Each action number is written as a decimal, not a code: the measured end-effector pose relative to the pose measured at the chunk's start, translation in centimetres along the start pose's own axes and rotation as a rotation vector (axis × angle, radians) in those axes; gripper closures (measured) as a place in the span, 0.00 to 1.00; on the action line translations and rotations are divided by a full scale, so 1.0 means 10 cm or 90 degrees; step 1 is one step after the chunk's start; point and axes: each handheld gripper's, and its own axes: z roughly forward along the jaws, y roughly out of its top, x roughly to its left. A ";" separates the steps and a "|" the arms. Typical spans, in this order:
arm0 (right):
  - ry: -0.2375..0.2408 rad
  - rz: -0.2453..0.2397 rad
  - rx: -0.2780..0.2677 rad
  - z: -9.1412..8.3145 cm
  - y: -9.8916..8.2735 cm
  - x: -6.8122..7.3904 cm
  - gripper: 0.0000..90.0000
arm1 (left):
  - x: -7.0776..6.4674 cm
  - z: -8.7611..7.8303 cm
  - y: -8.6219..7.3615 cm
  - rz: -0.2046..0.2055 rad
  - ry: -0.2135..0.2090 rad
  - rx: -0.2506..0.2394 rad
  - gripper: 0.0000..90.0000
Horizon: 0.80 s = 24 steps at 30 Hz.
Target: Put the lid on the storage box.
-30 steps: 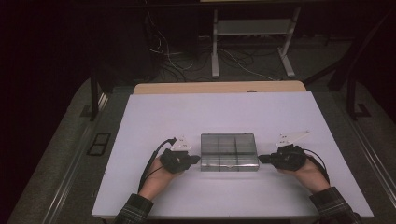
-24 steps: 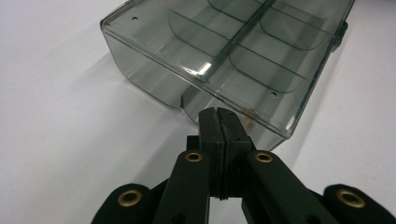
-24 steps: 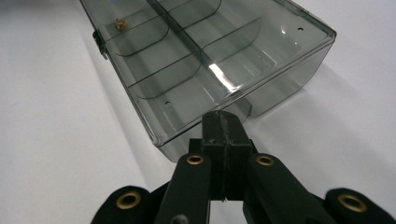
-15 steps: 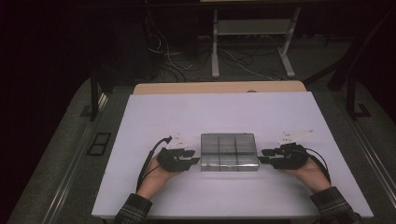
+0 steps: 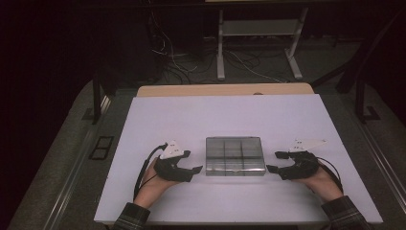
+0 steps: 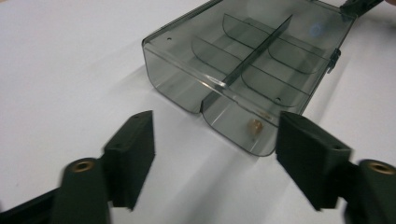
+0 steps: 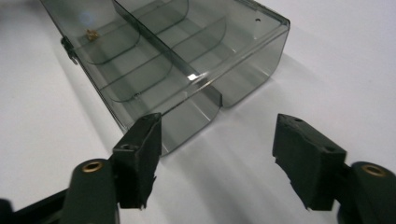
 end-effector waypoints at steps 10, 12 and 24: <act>-0.020 0.012 -0.032 -0.05 -0.15 0.06 0.22 | -0.01 -0.16 -0.18 -0.011 0.009 -0.033 0.15; -0.019 0.017 -0.040 -0.07 -0.17 0.07 0.22 | -0.01 -0.19 -0.22 -0.013 0.011 -0.035 0.14; -0.033 0.013 -0.057 -0.15 -0.33 0.16 0.21 | -0.06 -0.32 -0.38 -0.024 0.023 -0.038 0.02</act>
